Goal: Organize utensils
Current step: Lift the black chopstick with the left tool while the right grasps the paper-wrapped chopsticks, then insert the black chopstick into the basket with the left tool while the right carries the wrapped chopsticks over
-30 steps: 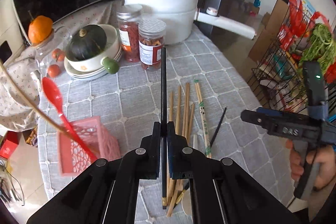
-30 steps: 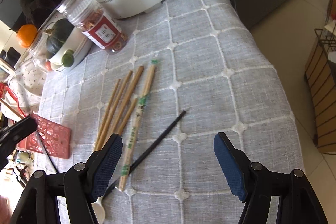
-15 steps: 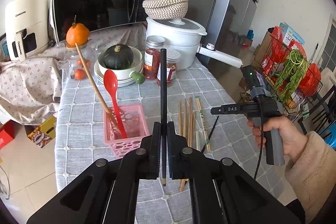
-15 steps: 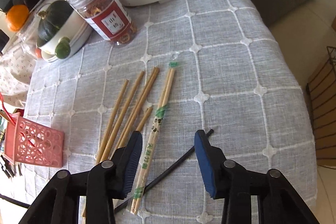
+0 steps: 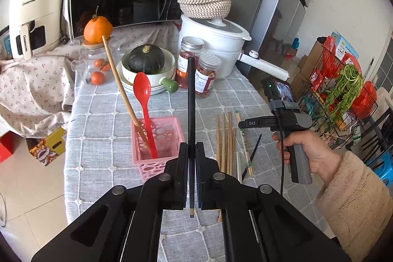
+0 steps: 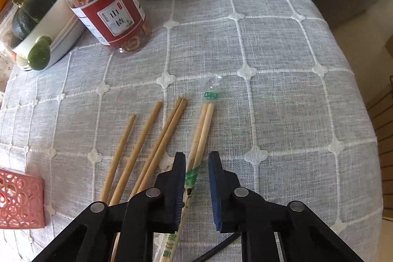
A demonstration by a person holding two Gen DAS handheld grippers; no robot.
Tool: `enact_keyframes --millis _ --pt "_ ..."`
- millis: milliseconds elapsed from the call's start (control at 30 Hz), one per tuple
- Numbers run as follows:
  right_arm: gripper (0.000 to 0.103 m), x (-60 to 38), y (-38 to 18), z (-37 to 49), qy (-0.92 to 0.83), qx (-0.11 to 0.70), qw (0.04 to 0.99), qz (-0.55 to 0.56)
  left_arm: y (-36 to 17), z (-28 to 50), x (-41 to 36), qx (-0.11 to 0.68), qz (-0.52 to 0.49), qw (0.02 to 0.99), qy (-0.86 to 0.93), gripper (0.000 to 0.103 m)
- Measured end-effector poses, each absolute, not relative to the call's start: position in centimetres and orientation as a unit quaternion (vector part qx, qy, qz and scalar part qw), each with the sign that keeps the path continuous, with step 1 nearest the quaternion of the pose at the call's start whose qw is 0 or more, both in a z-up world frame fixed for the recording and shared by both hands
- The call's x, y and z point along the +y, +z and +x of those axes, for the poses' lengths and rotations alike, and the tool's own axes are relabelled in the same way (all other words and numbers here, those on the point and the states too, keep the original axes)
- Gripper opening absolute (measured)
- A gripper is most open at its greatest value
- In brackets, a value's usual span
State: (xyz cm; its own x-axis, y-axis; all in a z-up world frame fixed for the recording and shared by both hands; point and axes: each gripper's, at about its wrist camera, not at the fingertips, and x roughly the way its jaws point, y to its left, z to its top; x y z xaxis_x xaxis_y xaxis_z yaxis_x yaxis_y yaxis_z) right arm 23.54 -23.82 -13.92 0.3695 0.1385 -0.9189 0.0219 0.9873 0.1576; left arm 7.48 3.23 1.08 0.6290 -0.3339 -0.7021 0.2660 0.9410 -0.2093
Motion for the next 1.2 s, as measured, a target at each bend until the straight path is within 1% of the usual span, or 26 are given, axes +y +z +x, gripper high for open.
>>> enact_keyframes --millis 67,167,300,400,700,867,967,1200 --pt "0.012 -23.8 -14.7 23.7 0.034 0.568 0.819 0.069 1.1 7.4 3.3 0.397 -0.043 0.902 -0.165 0.005" --pt "0.004 -23.8 -14.7 23.4 0.034 0.560 0.826 0.053 1.3 7.3 3.4 0.394 -0.044 0.904 -0.161 0.005" --pt "0.004 -24.0 -13.7 22.1 0.042 0.546 0.835 0.061 2.2 6.9 3.8 0.380 -0.050 0.910 -0.156 0.005" --pt "0.004 -23.7 -11.7 20.4 0.061 0.520 0.850 0.056 3.6 6.2 4.1 0.360 -0.055 0.918 -0.158 0.005" --pt "0.004 -21.3 -5.4 14.8 0.133 0.426 0.894 0.039 8.0 4.0 5.3 0.285 -0.072 0.944 -0.149 0.005" --pt "0.004 -20.4 -3.3 13.1 0.155 0.402 0.901 0.051 9.6 3.3 6.1 0.232 -0.089 0.960 -0.127 0.005" --pt "0.004 -20.2 -2.6 12.6 0.165 0.389 0.905 0.056 9.6 3.7 6.0 0.212 -0.081 0.968 -0.110 0.005" --pt "0.004 -19.2 -1.6 11.9 0.176 0.361 0.913 0.069 6.6 7.8 6.0 0.245 -0.086 0.962 -0.087 0.005"
